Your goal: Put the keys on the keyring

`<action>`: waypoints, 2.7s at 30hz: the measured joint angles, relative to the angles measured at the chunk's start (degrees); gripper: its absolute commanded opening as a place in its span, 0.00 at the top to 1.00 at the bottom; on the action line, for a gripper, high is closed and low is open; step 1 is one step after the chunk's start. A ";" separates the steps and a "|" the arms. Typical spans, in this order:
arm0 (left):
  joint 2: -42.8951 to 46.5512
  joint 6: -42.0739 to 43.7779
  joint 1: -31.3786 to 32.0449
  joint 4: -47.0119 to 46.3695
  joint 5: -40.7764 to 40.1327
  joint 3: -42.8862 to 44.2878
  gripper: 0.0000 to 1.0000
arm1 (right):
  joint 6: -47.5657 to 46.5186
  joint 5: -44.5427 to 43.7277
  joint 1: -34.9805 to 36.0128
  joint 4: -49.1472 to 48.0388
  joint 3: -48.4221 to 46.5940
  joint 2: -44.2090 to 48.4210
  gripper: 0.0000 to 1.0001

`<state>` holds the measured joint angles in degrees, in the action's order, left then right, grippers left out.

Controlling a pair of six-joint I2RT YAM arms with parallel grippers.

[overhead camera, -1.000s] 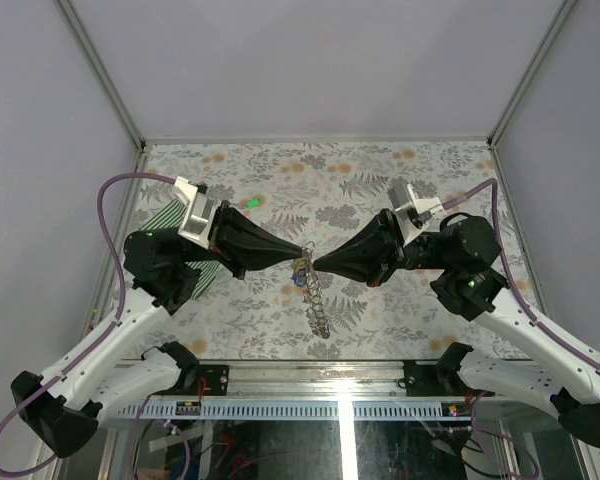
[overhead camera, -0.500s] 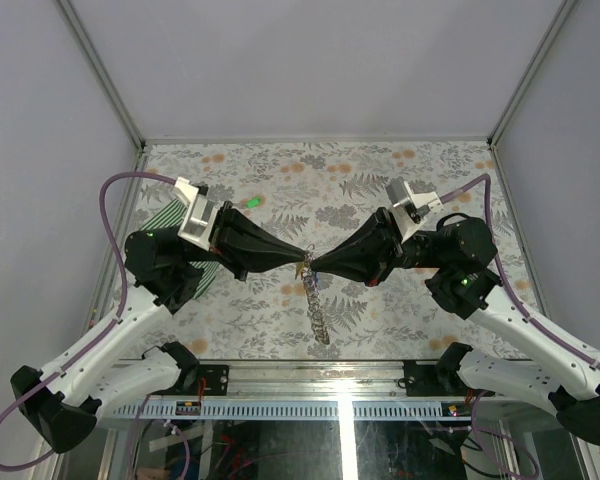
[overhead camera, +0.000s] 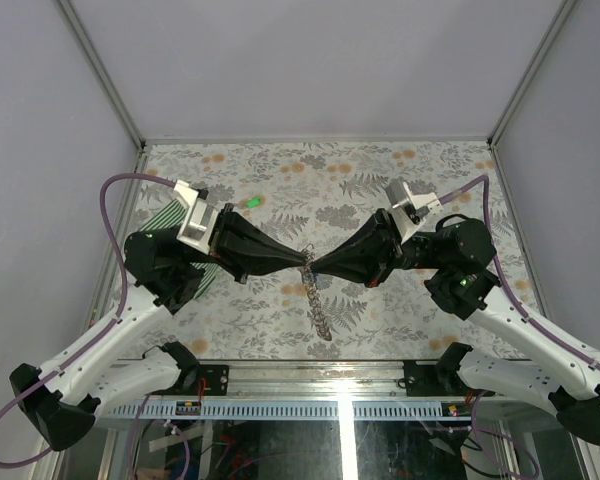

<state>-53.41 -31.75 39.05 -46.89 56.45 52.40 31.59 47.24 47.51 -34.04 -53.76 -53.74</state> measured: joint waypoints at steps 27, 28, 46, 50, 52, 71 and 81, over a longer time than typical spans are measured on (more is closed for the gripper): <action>-0.92 0.66 2.54 0.13 2.54 1.42 1.00 | 1.73 -0.17 0.02 -2.14 0.31 1.95 1.00; -0.92 0.81 2.58 0.31 2.51 1.51 1.00 | 1.84 -0.33 0.02 -2.03 0.33 2.08 1.00; -0.50 7.54 3.41 7.32 -0.57 1.90 0.85 | 7.45 -7.50 0.02 -5.97 3.26 3.50 1.00; 0.02 8.26 3.67 8.35 -1.46 1.90 0.83 | 7.21 -8.72 0.02 -6.88 4.13 4.09 1.00; 0.42 8.46 3.67 8.79 -1.88 1.90 0.83 | 6.78 -8.85 0.02 -7.06 4.37 4.42 1.00; -0.70 4.07 4.22 5.03 -8.52 1.29 0.65 | -4.28 -9.27 0.02 0.87 4.46 6.56 1.00; -1.62 3.76 5.18 5.66 -10.05 0.11 0.65 | -5.90 -10.73 0.02 2.08 4.46 6.95 1.00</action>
<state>-55.02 -27.99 44.23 -41.23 46.39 52.51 25.69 36.51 47.53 -31.97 -49.30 -46.78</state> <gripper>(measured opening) 0.351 0.010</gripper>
